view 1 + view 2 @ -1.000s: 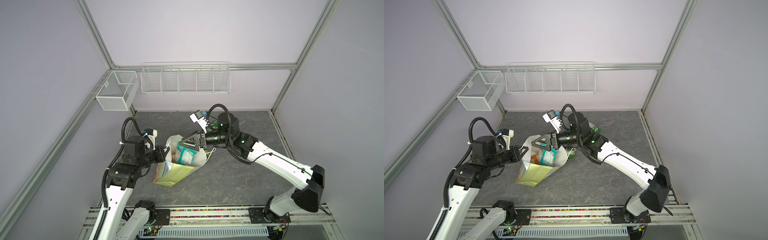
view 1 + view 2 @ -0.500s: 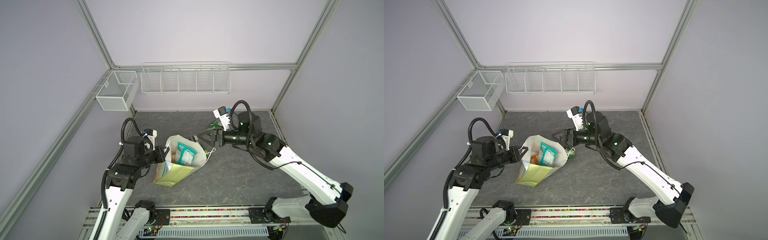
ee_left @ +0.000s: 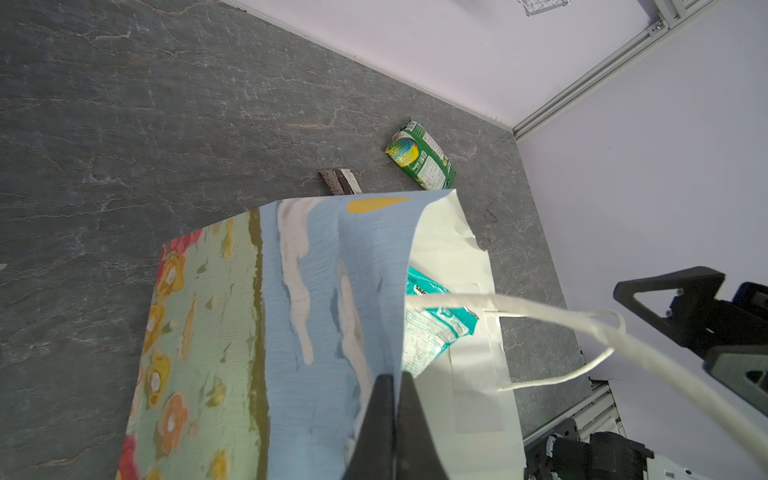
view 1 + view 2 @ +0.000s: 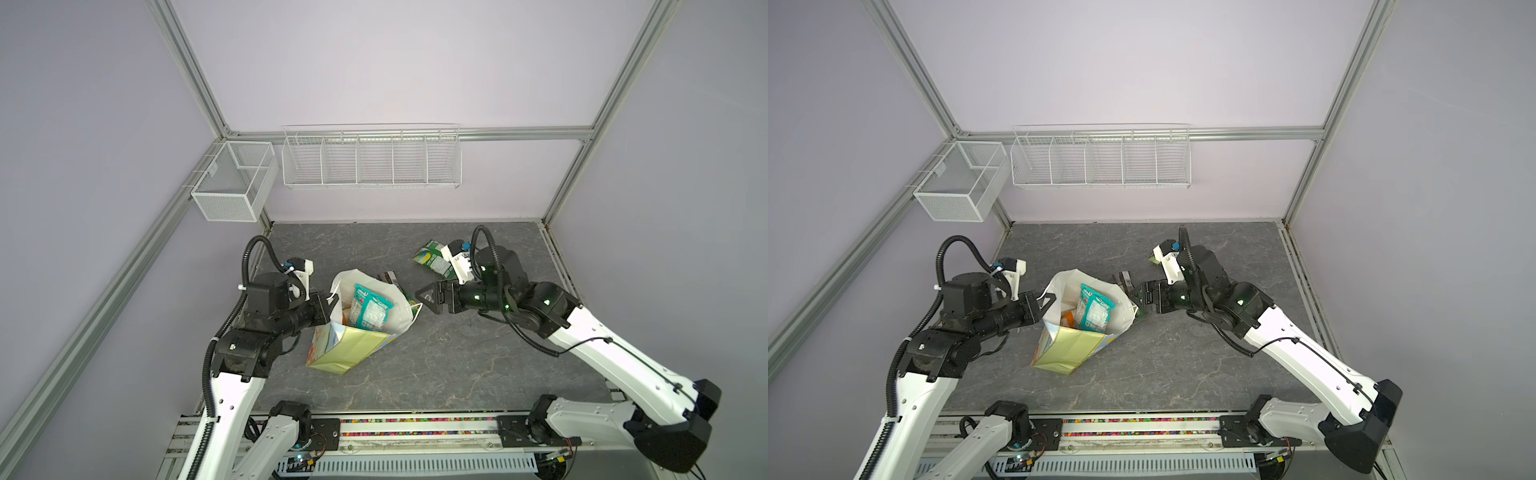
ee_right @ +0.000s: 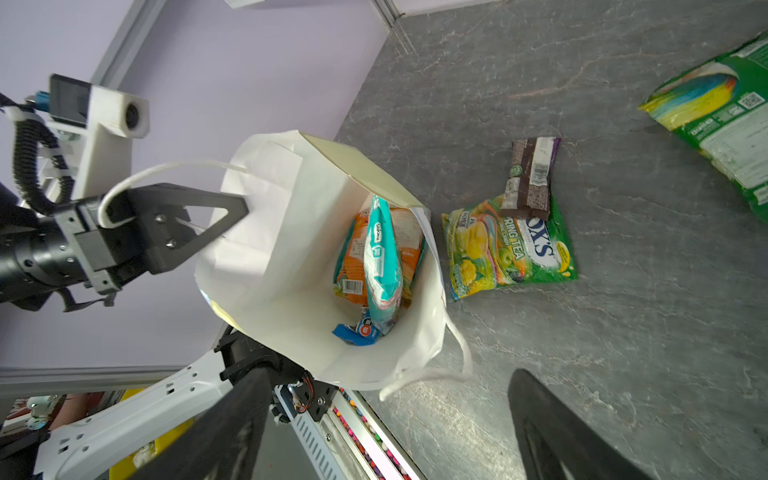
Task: Place the snacks into the paper bag
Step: 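Withdraw the right gripper from the bag toward the green Fox's Spring Tea packet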
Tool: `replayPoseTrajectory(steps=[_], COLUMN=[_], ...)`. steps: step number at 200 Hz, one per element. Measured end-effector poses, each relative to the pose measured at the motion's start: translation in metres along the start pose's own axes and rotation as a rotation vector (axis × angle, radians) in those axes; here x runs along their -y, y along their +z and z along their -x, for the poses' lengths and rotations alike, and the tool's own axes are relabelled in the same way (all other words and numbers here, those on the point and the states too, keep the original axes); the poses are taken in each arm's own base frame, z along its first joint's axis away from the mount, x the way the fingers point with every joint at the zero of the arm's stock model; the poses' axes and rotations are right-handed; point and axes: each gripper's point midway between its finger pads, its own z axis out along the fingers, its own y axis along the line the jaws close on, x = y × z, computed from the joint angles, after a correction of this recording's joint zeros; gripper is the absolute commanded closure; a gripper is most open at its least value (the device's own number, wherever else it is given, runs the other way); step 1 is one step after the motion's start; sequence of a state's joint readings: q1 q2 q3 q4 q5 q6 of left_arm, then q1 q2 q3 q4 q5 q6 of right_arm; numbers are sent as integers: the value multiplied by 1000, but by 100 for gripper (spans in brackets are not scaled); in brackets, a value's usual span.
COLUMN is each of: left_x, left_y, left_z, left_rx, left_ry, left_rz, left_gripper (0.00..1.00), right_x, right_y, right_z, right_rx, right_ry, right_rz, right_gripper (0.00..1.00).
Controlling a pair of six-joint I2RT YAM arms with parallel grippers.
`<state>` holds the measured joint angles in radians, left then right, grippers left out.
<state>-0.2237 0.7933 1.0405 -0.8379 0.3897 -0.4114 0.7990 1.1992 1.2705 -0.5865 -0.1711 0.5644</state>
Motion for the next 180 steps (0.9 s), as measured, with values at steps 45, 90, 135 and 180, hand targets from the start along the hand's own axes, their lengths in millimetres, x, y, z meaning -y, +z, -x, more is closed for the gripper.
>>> replayPoseTrajectory(steps=[45,90,135,180], left_x=[0,0,-1,-6], left_y=[1,1,3,4], left_z=[0,0,1,4], left_rx=[-1,-1,3,21], left_ry=[-7,-7,-5,-4], left_rz=[0,0,-2,30], left_gripper=[100,100,100,100], right_x=[11,12,7,-35], right_y=[12,31,37,27], right_z=[-15,-17,-17,-1], right_rx=[-45,-74,-83,-60], right_ry=[15,31,23,-27], right_rz=[-22,-3,27,179], right_gripper=[16,57,93,93])
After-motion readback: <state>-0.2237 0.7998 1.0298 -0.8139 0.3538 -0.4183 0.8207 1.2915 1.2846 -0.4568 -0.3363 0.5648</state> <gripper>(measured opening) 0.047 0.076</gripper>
